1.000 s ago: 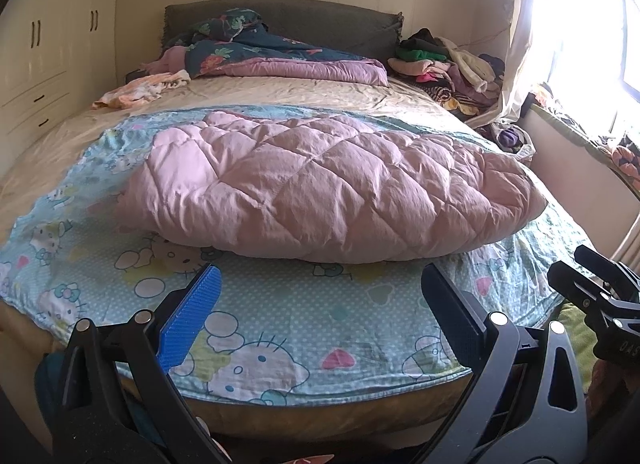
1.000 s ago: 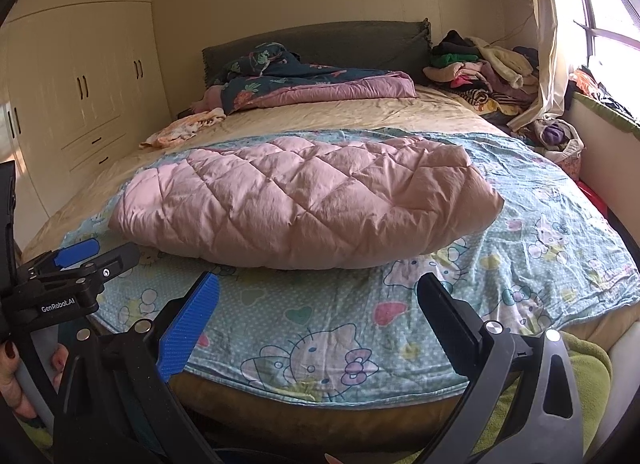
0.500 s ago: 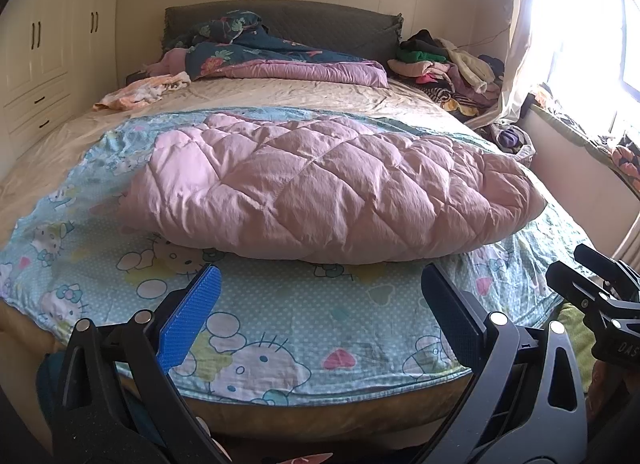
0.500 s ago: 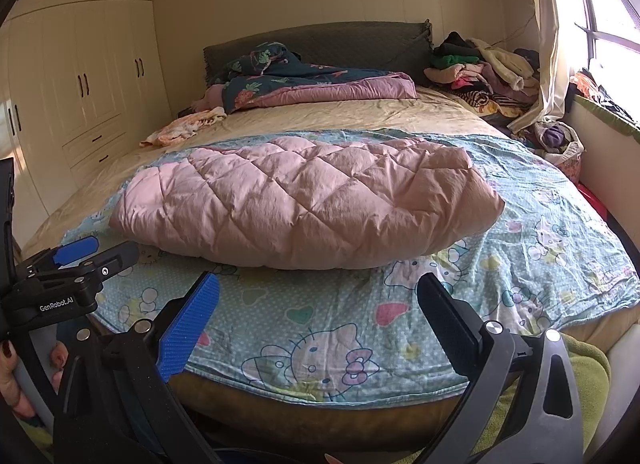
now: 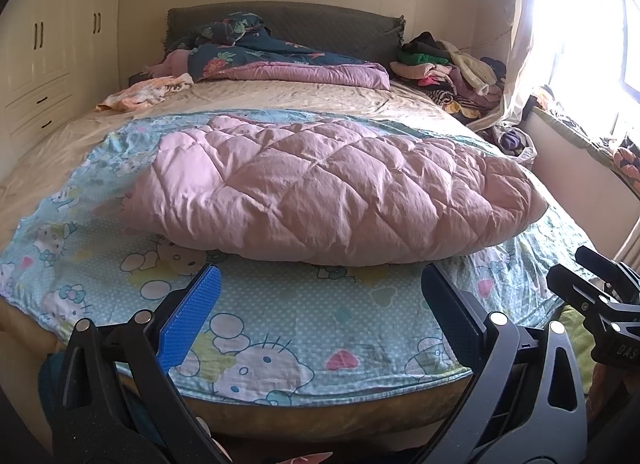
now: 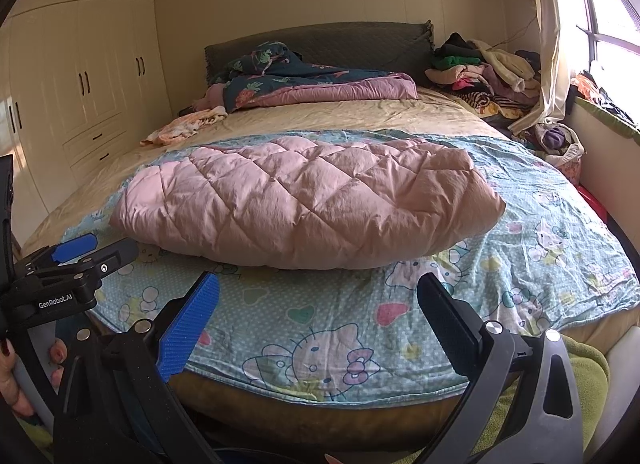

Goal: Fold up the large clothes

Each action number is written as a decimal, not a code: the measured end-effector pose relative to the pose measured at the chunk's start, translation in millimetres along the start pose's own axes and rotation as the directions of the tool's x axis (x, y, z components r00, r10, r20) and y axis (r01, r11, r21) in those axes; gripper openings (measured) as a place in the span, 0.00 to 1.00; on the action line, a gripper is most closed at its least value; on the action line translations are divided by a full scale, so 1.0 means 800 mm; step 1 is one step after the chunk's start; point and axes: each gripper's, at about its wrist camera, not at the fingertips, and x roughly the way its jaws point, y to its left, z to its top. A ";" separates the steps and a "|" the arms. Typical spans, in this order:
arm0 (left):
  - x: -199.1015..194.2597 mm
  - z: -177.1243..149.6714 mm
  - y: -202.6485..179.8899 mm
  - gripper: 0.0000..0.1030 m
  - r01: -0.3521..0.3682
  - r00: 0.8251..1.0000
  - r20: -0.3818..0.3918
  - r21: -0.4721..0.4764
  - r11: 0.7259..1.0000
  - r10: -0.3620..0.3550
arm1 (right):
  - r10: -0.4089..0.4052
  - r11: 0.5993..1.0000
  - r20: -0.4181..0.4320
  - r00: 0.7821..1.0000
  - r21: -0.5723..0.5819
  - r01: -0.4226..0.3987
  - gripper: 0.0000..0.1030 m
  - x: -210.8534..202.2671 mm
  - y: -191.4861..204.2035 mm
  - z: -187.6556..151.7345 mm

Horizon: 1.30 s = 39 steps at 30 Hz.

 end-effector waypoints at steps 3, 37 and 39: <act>0.000 0.000 0.000 0.91 -0.004 1.000 0.000 0.000 1.000 0.004 | 0.000 1.000 -0.001 1.000 0.000 0.000 0.96 0.000 0.000 0.000; -0.002 0.006 0.006 0.91 -0.025 1.000 0.014 0.007 1.000 0.024 | 0.001 1.000 0.000 1.000 -0.006 -0.001 0.96 0.000 0.003 0.002; -0.002 0.007 0.008 0.91 -0.031 0.999 0.016 0.012 0.999 0.031 | 0.000 1.000 0.000 1.000 -0.007 0.000 0.96 0.000 0.004 0.001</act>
